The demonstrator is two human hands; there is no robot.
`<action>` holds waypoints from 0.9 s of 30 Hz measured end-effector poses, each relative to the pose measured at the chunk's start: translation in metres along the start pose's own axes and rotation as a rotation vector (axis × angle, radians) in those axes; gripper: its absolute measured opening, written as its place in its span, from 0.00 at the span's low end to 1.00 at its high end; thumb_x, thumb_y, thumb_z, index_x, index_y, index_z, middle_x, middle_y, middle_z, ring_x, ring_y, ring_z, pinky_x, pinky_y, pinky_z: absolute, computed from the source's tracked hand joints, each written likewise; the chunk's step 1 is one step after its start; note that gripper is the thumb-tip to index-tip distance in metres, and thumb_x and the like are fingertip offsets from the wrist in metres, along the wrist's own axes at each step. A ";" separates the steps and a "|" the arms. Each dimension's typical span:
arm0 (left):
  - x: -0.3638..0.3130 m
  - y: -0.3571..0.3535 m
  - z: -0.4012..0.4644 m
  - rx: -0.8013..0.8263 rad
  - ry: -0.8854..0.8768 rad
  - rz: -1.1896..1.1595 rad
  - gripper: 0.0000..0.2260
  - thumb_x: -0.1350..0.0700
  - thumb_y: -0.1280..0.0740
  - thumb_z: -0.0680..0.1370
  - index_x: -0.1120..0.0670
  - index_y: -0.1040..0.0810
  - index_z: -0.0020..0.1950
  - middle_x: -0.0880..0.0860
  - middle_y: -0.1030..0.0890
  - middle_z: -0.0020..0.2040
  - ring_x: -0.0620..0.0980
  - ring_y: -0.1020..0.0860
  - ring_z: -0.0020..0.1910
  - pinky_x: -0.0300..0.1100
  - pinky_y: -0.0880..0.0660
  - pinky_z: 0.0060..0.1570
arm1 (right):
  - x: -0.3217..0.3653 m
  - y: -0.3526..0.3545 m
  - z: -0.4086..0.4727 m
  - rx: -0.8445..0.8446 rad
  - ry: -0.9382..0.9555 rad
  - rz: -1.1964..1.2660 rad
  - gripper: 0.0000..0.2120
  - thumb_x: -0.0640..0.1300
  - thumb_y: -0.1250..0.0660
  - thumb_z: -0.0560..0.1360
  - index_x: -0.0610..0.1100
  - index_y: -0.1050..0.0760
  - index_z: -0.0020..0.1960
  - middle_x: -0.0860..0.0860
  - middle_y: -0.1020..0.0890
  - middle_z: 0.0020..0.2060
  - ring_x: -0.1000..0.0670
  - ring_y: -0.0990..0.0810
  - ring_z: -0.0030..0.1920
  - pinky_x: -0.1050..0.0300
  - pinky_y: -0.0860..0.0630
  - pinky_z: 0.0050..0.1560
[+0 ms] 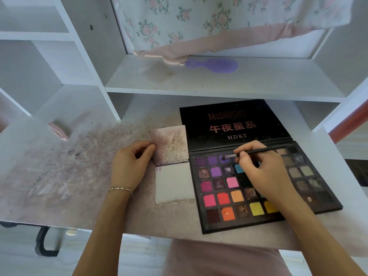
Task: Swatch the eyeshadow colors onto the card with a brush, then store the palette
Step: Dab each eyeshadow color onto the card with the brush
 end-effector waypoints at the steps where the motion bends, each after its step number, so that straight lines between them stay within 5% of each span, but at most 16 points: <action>1: 0.000 0.000 0.000 -0.002 -0.002 -0.002 0.05 0.59 0.33 0.75 0.55 0.18 0.49 0.41 0.22 0.40 0.34 0.26 0.40 0.24 0.31 0.42 | -0.001 0.000 0.000 0.007 0.003 -0.022 0.14 0.35 0.38 0.74 0.54 0.29 0.39 0.50 0.22 0.33 0.54 0.24 0.37 0.63 0.27 0.36; 5: 0.001 -0.001 0.000 -0.011 -0.009 -0.030 0.06 0.61 0.32 0.74 0.51 0.19 0.48 0.40 0.23 0.38 0.33 0.24 0.37 0.19 0.32 0.40 | -0.001 0.000 0.002 0.004 0.011 -0.058 0.15 0.34 0.37 0.73 0.54 0.30 0.38 0.57 0.24 0.33 0.64 0.25 0.39 0.75 0.29 0.37; 10: 0.000 0.000 0.000 -0.002 -0.017 -0.038 0.09 0.61 0.32 0.74 0.46 0.22 0.45 0.38 0.23 0.38 0.31 0.24 0.36 0.19 0.32 0.40 | 0.000 -0.001 0.002 0.002 0.021 -0.040 0.15 0.34 0.37 0.73 0.55 0.30 0.38 0.51 0.22 0.32 0.55 0.25 0.38 0.65 0.27 0.37; 15: 0.001 0.001 0.000 0.010 -0.003 -0.049 0.08 0.60 0.32 0.75 0.46 0.21 0.46 0.39 0.23 0.39 0.30 0.24 0.37 0.20 0.32 0.41 | 0.000 0.000 0.002 0.015 0.003 -0.051 0.14 0.34 0.38 0.73 0.53 0.30 0.38 0.55 0.24 0.32 0.62 0.25 0.38 0.73 0.29 0.36; 20: 0.002 0.000 0.000 0.001 -0.011 -0.050 0.07 0.60 0.32 0.74 0.49 0.20 0.48 0.38 0.23 0.39 0.31 0.25 0.37 0.19 0.32 0.40 | 0.006 -0.002 0.003 -0.008 -0.002 0.060 0.13 0.34 0.39 0.73 0.52 0.28 0.39 0.50 0.21 0.33 0.52 0.23 0.37 0.61 0.26 0.36; 27: 0.004 0.000 0.001 0.004 -0.025 -0.027 0.06 0.61 0.33 0.75 0.56 0.17 0.49 0.40 0.22 0.40 0.34 0.25 0.41 0.20 0.31 0.41 | 0.023 -0.026 0.005 0.064 0.000 0.208 0.10 0.37 0.39 0.73 0.52 0.28 0.42 0.47 0.21 0.34 0.48 0.22 0.37 0.57 0.25 0.38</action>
Point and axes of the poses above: each hand's wrist, its own z-axis towards the middle knuckle, its own y-axis out of the back of the hand, x = y × z, the point moved 1 cm from there along z, towards the middle knuckle
